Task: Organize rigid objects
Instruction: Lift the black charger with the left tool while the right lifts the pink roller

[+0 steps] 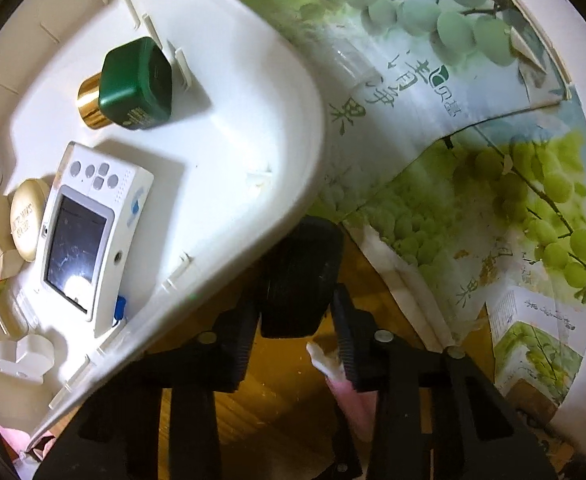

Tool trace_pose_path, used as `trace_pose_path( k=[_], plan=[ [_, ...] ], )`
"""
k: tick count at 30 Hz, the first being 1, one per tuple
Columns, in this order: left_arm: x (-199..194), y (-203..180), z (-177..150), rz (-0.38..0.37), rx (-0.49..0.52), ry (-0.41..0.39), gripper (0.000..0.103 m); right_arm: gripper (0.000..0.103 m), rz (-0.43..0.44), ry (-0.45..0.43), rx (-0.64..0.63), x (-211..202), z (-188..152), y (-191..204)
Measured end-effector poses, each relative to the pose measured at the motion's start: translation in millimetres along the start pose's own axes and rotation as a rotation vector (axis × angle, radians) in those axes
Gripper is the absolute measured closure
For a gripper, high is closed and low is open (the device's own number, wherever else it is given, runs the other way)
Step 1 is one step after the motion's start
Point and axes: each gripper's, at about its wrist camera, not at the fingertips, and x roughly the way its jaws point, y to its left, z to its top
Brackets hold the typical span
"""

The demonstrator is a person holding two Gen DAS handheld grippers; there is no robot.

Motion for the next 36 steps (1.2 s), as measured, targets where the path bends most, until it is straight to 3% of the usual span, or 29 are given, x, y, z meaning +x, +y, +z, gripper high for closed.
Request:
trace_pose_path(
  k=[7,16,36],
  plan=[
    [1,2,8,-0.021,0.033,-0.003,0.065,0.076,-0.011,0.026,0.080,-12,-16,3],
    [3,11,-17,-0.036,0.073,0.023,0.066,0.077,-0.024,0.055,0.203,-41,-42,15],
    [-11,50,-111,-0.028,0.240,0.069,0.067,0.077,-0.128,0.063,0.428,-113,-90,61]
  ],
)
